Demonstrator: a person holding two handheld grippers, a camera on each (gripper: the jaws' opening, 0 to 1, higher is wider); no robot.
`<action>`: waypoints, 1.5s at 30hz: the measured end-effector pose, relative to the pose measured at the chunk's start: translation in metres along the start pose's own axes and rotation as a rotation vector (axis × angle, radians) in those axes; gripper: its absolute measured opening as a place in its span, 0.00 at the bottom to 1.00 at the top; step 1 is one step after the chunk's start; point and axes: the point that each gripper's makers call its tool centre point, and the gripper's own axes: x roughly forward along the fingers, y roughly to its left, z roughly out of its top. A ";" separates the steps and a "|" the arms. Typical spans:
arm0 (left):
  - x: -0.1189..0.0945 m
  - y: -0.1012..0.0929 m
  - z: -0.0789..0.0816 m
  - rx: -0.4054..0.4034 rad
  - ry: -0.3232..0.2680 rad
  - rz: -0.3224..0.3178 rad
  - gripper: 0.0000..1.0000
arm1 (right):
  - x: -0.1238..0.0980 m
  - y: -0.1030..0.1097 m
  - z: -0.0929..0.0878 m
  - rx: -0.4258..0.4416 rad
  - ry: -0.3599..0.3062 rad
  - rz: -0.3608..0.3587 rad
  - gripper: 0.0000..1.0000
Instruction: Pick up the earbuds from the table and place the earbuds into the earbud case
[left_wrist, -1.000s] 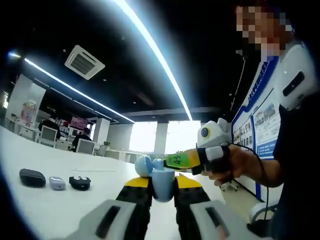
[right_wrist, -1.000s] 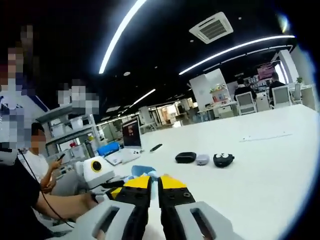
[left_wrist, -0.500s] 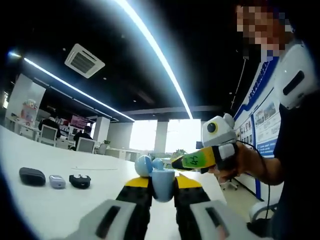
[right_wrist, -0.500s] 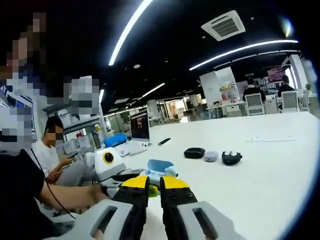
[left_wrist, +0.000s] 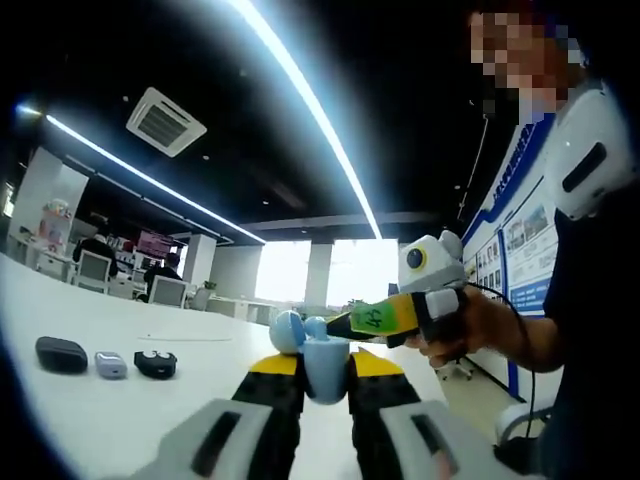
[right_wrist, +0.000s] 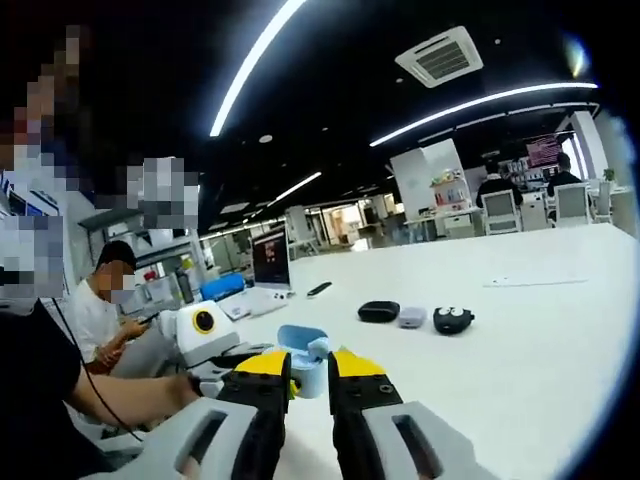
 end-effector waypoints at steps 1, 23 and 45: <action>0.000 0.000 0.000 0.001 0.001 0.001 0.18 | -0.001 0.001 0.000 -0.005 0.001 -0.004 0.15; 0.002 -0.007 0.000 -0.002 -0.003 -0.028 0.18 | -0.008 0.007 0.002 -0.037 -0.013 -0.013 0.16; 0.001 -0.012 0.000 -0.002 0.000 -0.048 0.18 | -0.009 0.012 0.007 -0.034 -0.022 0.014 0.16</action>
